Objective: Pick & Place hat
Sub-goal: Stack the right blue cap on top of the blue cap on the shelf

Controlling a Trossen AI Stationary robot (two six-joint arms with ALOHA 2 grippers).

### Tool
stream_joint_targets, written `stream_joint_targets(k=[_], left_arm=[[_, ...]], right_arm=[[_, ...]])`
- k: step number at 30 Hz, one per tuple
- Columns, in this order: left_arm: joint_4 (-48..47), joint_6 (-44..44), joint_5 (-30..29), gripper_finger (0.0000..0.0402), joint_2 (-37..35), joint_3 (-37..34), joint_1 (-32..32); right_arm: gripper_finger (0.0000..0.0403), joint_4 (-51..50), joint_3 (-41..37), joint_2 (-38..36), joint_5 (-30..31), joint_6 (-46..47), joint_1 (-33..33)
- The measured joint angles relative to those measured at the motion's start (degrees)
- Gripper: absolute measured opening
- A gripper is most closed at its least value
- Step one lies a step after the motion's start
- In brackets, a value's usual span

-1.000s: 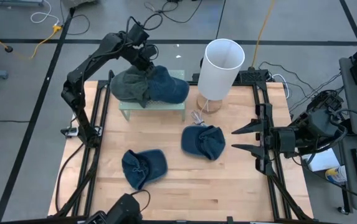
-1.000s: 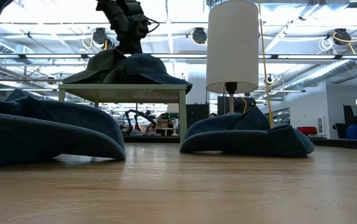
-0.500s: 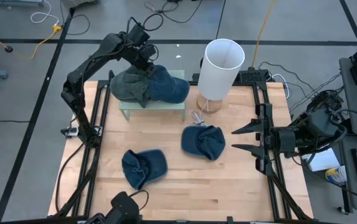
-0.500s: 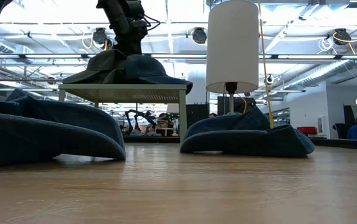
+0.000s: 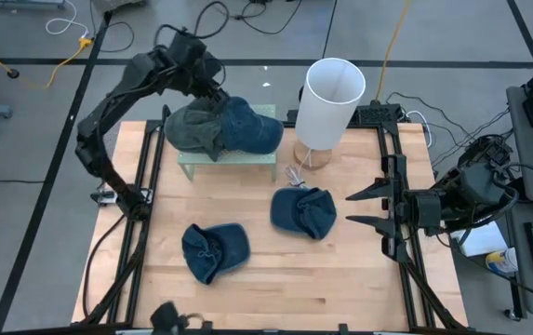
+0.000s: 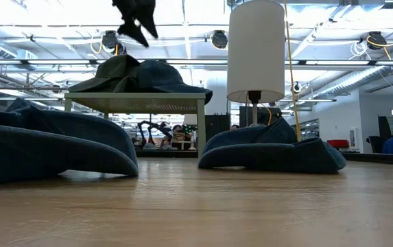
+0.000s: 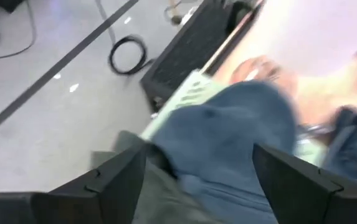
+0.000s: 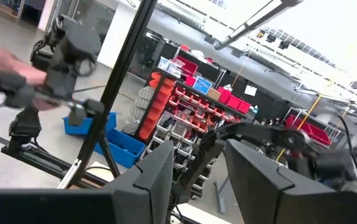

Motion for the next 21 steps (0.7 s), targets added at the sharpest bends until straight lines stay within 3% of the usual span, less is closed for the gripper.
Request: stream_joint_targets(k=[4,10,17,21], left_arm=[[-1.2,-7.4,2.5,0.0312,-3.8,0.0,-3.1],[-4.1,-12.8,8.9,0.0319,-9.5,0.0,-11.0],[-2.3,-18.8,8.1,0.0307,-13.8,0.0,-26.3],[0.5,-23.1,5.6,0.0300,-15.0,0.0,-33.8]], right_arm=[[0.0139,-0.1,0.0,0.0,1.1,4.5,0.0],[0.0139,-0.9,0.0,0.3,9.6,10.8,0.0],[0.0139,-0.8,0.0,2.4,14.9,14.9,-1.2],[0.0144,-1.5,0.0,4.5,15.0,17.4,-2.1]])
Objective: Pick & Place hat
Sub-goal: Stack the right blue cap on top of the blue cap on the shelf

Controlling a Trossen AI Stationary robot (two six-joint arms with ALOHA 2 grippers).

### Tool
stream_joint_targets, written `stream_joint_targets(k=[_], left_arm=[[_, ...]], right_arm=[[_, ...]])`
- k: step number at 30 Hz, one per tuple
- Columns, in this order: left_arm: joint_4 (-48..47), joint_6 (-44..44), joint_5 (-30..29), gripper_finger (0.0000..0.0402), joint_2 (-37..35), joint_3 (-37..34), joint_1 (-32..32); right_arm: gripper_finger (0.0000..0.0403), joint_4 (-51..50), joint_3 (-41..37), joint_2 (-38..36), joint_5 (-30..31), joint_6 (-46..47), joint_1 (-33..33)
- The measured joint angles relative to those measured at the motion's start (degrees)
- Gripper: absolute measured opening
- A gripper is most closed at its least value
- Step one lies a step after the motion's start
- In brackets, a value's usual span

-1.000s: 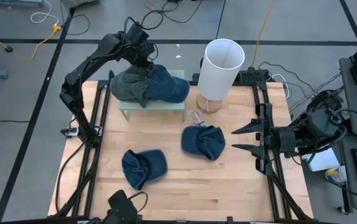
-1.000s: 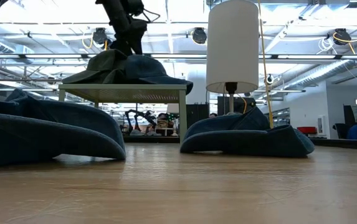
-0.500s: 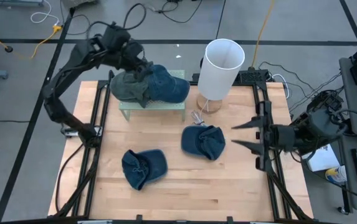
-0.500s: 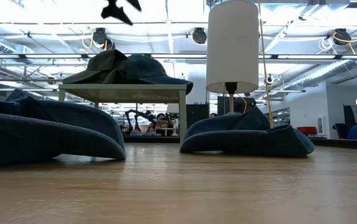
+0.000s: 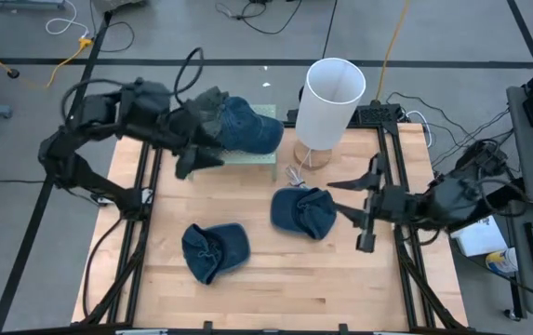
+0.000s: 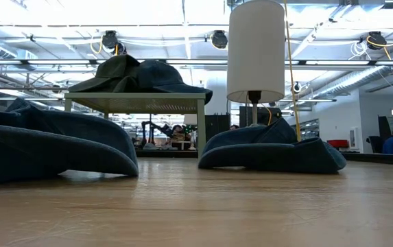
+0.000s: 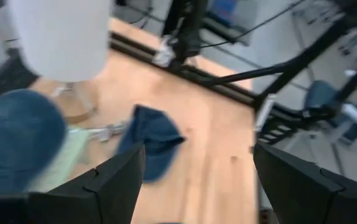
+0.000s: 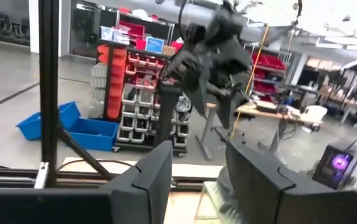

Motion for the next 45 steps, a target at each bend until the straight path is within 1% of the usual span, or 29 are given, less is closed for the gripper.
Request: stream_joint_targets(k=[2,5,8,11,16,19,25,28,31,33,39,45], left_arm=[[1.2,-1.7,-0.6,0.0299,-0.5,0.0,-3.0],[2.4,-4.3,-0.7,0.0303,-0.7,0.0,-7.4],[2.4,-6.8,-0.8,0.0309,-0.5,0.0,-10.9],[2.4,-9.2,-0.8,0.0314,-0.6,0.0,-14.0],[2.4,-11.9,-0.8,0.0319,-0.5,0.0,-17.8],[2.4,-12.2,-0.8,0.0316,-0.6,0.0,-19.5],[2.4,-14.3,-0.8,0.0305,-0.4,0.0,-21.7],[2.4,-15.2,-0.8,0.0300,-0.2,0.0,-22.4],[2.4,-14.9,-0.7,0.0300,-0.3,0.0,-22.5],[2.4,-14.9,-0.7,0.0303,-0.3,0.0,-22.5],[2.4,-13.9,-0.8,0.0312,-0.3,0.0,-22.5],[2.4,-12.0,-0.8,0.0304,-0.3,0.0,-22.5]], right_arm=[[0.0154,-0.9,0.1,1.0,-0.1,2.8,-0.6],[0.0175,-6.4,2.6,3.3,-0.2,7.8,-1.2],[0.0196,-13.5,6.9,7.0,-0.4,11.9,-1.8],[0.0208,-20.2,12.2,11.0,-0.8,15.6,-2.4],[0.0210,-34.7,22.5,17.5,-7.1,25.7,-5.9],[0.0210,-42.7,25.9,20.9,-11.5,31.4,-8.5],[0.0210,-55.5,26.4,25.4,-20.4,41.4,-14.1],[0.0210,-61.8,26.4,28.1,-22.9,44.9,-16.0],[0.0210,-66.8,26.4,31.0,-23.0,45.6,-17.5],[0.0210,-68.1,26.4,33.2,-22.9,45.1,-17.9],[0.0210,-67.5,26.4,40.0,-22.8,41.3,-17.4],[0.0210,-67.2,25.1,45.4,-22.6,41.3,-16.3]])
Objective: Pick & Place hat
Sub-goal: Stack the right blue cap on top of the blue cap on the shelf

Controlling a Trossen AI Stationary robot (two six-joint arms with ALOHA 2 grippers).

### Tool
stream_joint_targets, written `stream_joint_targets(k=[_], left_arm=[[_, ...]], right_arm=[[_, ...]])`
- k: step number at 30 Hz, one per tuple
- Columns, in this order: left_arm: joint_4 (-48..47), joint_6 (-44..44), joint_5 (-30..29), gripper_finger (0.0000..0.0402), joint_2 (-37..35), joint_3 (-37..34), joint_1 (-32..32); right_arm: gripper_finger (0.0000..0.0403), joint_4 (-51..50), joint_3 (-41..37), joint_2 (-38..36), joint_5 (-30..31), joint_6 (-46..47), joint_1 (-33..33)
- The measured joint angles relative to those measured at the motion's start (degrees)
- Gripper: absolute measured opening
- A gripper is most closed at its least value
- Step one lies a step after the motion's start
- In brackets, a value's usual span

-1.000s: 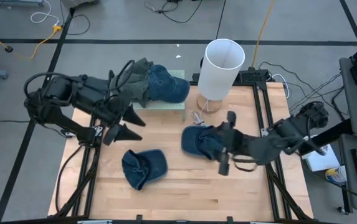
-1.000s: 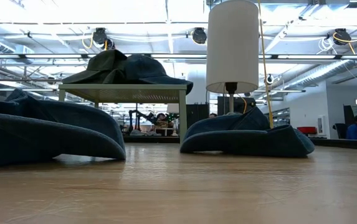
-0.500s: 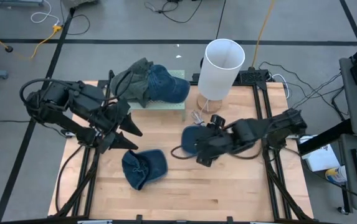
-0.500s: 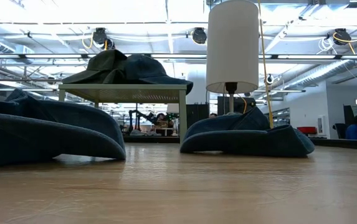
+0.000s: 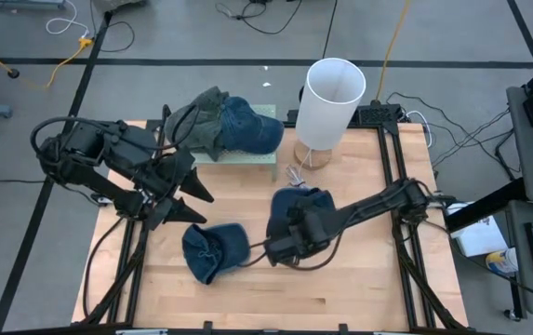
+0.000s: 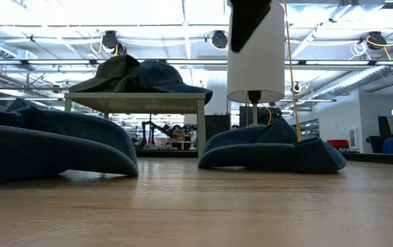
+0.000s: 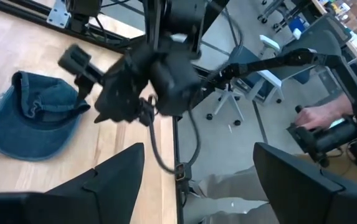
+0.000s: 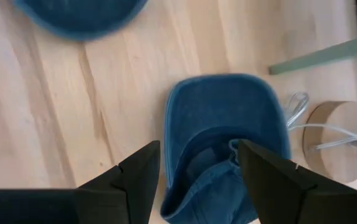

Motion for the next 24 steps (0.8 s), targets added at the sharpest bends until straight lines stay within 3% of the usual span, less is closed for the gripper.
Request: stream_joint_targets(k=[6,13,24], left_arm=[[0.0,0.5,0.0,0.0292,0.0,0.0,0.0],[0.0,2.0,0.0,0.0285,0.0,0.0,0.0],[0.0,2.6,-0.1,0.0284,0.0,0.0,0.0]], right_arm=[[0.0210,7.8,-10.9,0.4,0.3,0.6,1.5],[0.0210,21.6,-25.4,-0.1,6.4,-1.7,4.1],[0.0210,32.4,-34.3,-0.1,9.4,-4.3,2.0]])
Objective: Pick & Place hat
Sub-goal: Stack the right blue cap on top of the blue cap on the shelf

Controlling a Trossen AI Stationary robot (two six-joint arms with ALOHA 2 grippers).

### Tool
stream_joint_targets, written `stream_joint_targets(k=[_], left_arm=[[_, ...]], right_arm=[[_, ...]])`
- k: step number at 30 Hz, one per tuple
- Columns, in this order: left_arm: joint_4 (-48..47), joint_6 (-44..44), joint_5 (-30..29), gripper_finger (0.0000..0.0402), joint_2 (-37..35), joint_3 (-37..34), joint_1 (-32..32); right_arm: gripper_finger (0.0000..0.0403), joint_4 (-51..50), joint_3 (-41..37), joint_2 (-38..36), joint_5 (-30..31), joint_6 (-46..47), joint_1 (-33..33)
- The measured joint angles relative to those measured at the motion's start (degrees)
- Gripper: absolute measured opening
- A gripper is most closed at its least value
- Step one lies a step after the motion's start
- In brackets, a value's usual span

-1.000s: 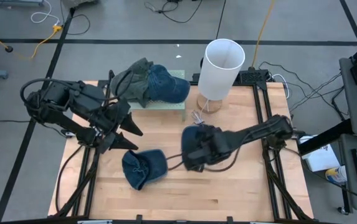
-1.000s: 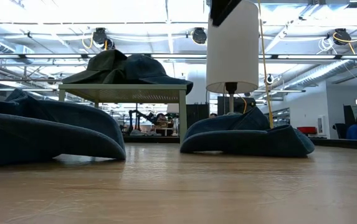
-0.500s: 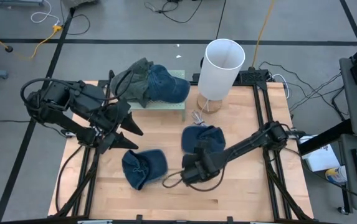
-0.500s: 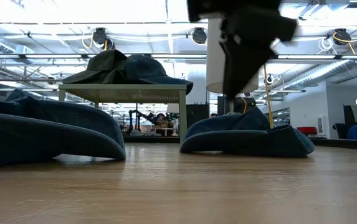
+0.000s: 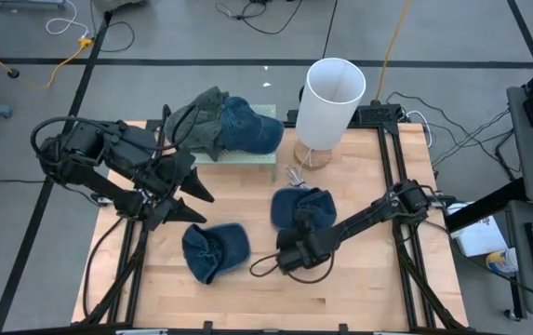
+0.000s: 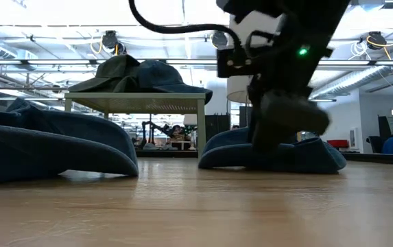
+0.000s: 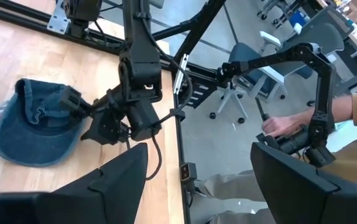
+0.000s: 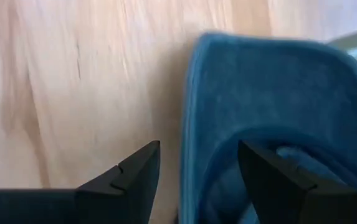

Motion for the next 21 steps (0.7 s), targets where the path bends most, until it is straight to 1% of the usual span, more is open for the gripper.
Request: stream_joint_targets(k=[4,7,10,15,16,17,21], left_arm=[[0.0,0.4,0.0,0.0275,0.0,0.0,0.0],[0.0,0.4,0.0,0.0275,0.0,0.0,0.0],[0.0,0.6,0.0,0.0280,0.0,0.0,0.0],[0.0,0.7,0.0,0.0288,0.0,0.0,0.0],[0.0,0.7,0.0,0.0289,0.0,0.0,0.0],[0.0,0.7,0.0,0.0289,0.0,0.0,0.0],[0.0,0.8,0.0,0.0284,0.0,0.0,0.1]], right_arm=[[0.0200,2.5,-1.7,0.0,-0.7,-2.0,-1.8],[0.0174,2.5,-2.4,0.0,-1.0,-2.0,-2.9],[0.0132,2.9,-2.5,0.0,-2.6,-2.2,-3.9],[0.0034,3.2,-2.5,0.0,-5.9,-3.1,-4.6],[0.0019,3.1,-2.4,-0.1,-6.3,-3.1,-4.6],[0.0013,3.1,-2.4,-0.2,-6.5,-3.1,-4.6],[0.0009,2.5,-2.5,-1.4,-6.1,-1.4,-3.8]])
